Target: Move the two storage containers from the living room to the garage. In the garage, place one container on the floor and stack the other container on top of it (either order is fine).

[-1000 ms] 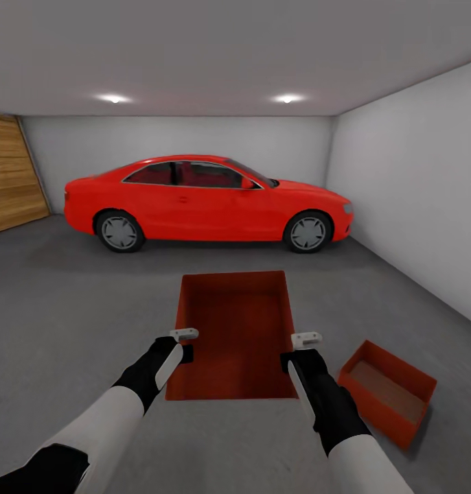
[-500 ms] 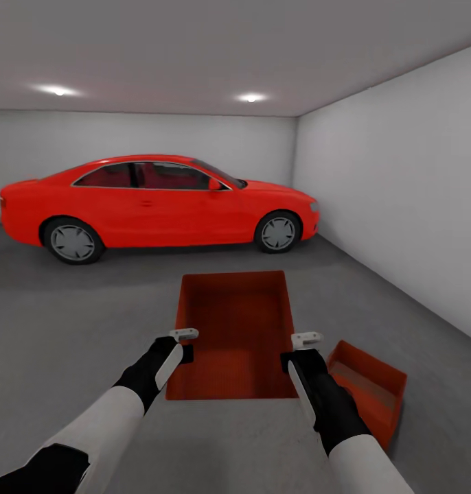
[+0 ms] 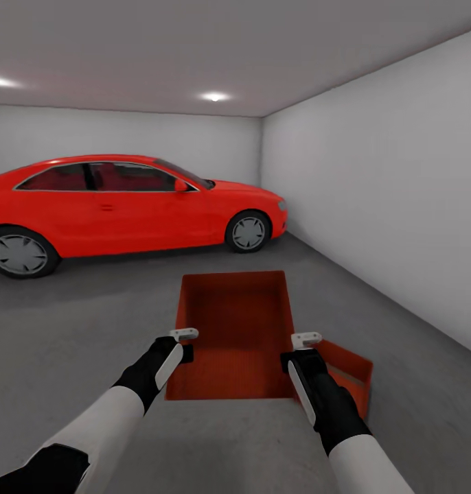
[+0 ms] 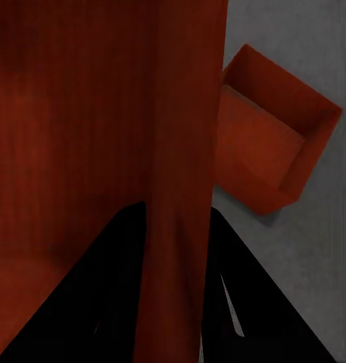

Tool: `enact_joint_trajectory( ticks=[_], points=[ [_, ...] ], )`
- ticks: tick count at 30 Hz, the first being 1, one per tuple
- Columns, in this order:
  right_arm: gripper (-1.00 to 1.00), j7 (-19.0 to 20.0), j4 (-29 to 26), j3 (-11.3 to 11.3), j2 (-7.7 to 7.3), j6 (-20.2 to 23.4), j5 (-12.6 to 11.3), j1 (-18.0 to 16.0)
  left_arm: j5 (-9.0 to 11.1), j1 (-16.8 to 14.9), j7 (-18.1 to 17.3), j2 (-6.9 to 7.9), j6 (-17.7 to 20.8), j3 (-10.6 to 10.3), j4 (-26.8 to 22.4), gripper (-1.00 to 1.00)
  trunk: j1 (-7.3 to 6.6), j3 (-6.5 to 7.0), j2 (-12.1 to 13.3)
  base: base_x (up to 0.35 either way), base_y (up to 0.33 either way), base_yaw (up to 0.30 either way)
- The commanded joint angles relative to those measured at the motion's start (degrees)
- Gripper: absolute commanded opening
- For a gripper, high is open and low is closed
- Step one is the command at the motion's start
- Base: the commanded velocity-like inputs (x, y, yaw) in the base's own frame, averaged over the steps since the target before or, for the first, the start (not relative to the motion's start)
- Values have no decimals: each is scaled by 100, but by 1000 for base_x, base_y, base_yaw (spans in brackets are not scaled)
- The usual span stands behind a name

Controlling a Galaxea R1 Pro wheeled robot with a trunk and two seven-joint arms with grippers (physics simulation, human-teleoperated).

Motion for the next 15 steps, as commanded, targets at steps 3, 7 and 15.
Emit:
enact_joint_trajectory(
  ticks=[3, 7, 15],
  points=[
    [-100, 21, 9, 227, 136, -23, -195, 4, -168, -1, -9, -146, -59, 11, -9, -100, 0, 0, 0, 9, 0, -296],
    [-100, 21, 9, 229, 136, -23, -195, 4, -168, -1, -9, -146, -64, 11, -6, -100, 0, 0, 0, 177, 19, -296],
    [-100, 21, 9, 226, 136, -23, -195, 4, -168, -1, -11, -146, -65, 11, -4, -100, 0, 0, 0, 325, 39, -296]
  ],
)
